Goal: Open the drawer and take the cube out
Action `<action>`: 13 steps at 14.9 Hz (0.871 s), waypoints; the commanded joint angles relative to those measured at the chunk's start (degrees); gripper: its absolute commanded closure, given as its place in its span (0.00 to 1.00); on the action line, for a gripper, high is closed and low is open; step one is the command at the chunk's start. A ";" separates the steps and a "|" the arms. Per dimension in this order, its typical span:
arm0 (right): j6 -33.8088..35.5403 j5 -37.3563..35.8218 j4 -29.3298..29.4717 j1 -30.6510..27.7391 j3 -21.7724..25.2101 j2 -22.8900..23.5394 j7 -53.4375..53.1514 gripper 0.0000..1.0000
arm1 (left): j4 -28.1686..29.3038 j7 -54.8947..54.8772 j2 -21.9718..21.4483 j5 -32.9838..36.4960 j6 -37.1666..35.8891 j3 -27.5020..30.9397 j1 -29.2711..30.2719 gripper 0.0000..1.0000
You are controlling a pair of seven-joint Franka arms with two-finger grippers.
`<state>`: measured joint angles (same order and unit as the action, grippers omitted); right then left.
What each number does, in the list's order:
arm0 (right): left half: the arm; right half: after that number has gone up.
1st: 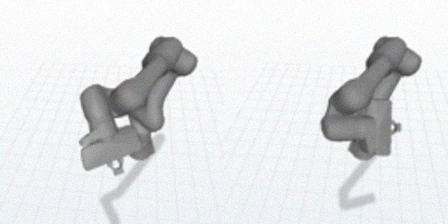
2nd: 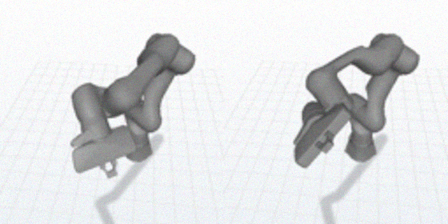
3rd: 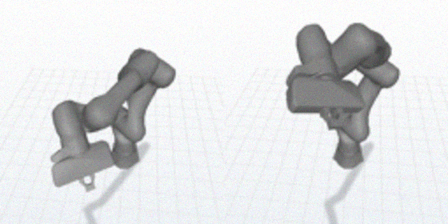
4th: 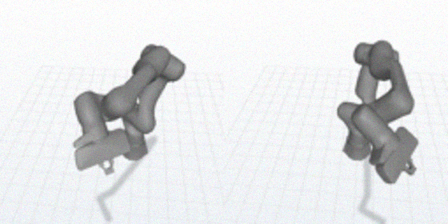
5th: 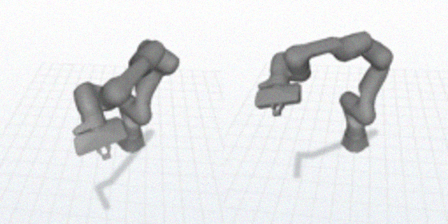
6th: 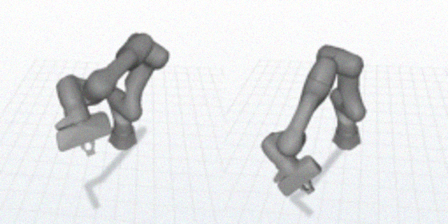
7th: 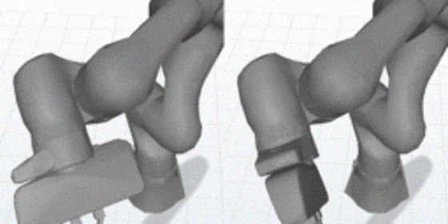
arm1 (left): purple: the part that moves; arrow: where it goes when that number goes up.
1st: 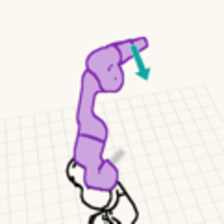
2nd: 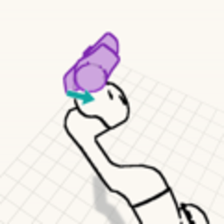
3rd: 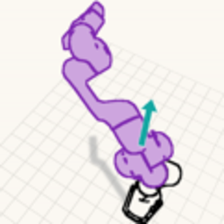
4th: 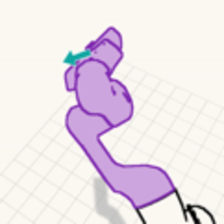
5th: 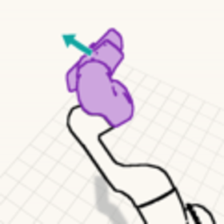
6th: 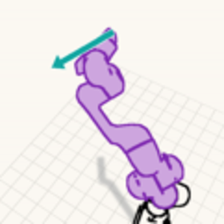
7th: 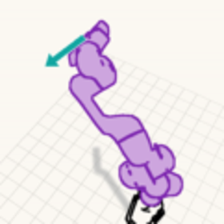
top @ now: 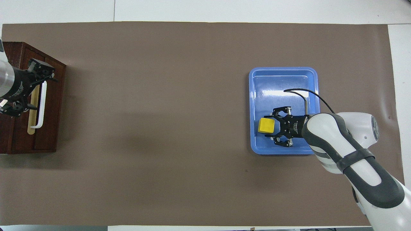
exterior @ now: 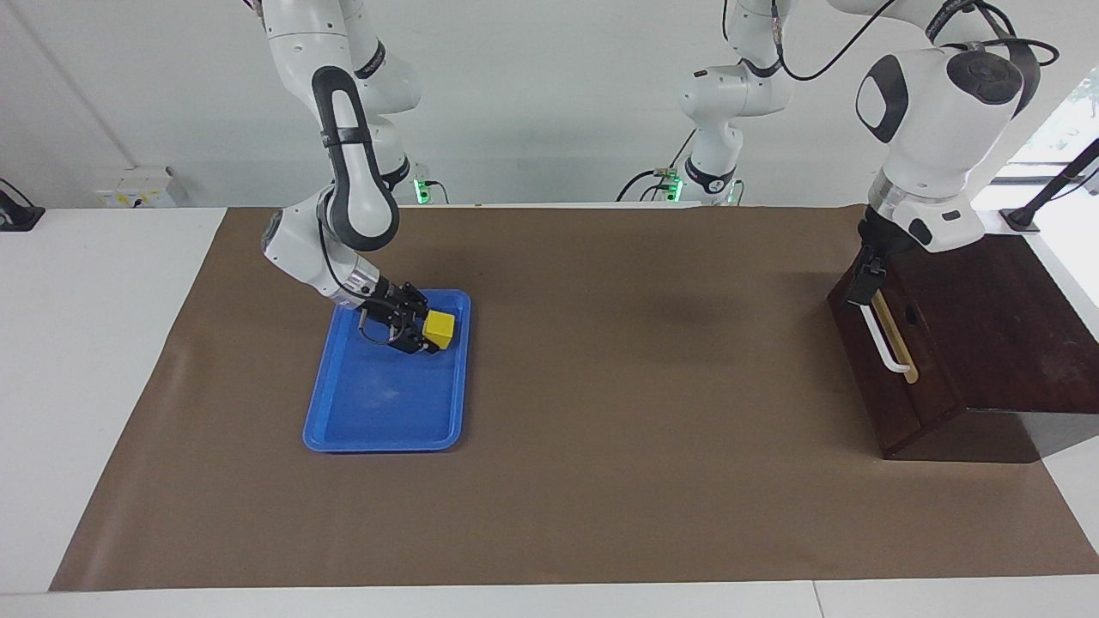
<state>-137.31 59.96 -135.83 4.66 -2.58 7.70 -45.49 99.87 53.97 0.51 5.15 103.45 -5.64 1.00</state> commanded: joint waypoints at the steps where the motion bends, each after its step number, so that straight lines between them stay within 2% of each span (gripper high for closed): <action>1: -0.77 1.83 -1.46 -0.01 -0.05 -1.82 2.34 0.00 | -3.18 -10.87 -0.24 -2.05 -3.43 0.63 -0.12 0.00; 9: 0.54 1.83 1.44 -0.01 -0.67 -1.90 -2.32 0.00 | -3.89 -33.39 -1.47 -2.69 -5.98 0.72 0.32 0.00; 11: 4.13 -0.01 4.33 -0.09 -0.49 -2.43 -6.17 0.00 | -3.89 -39.35 -1.74 -2.77 -7.65 0.64 0.23 0.00; 13: 8.18 -6.75 8.89 -0.70 -0.14 -2.61 -11.87 0.00 | -3.98 -43.15 -1.82 -2.77 -9.23 0.55 -0.12 0.00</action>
<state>-133.06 58.05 -131.13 4.87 -2.79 6.07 -51.78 96.28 15.33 -0.59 3.11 96.76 -5.07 1.08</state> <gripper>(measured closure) 0.000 0.000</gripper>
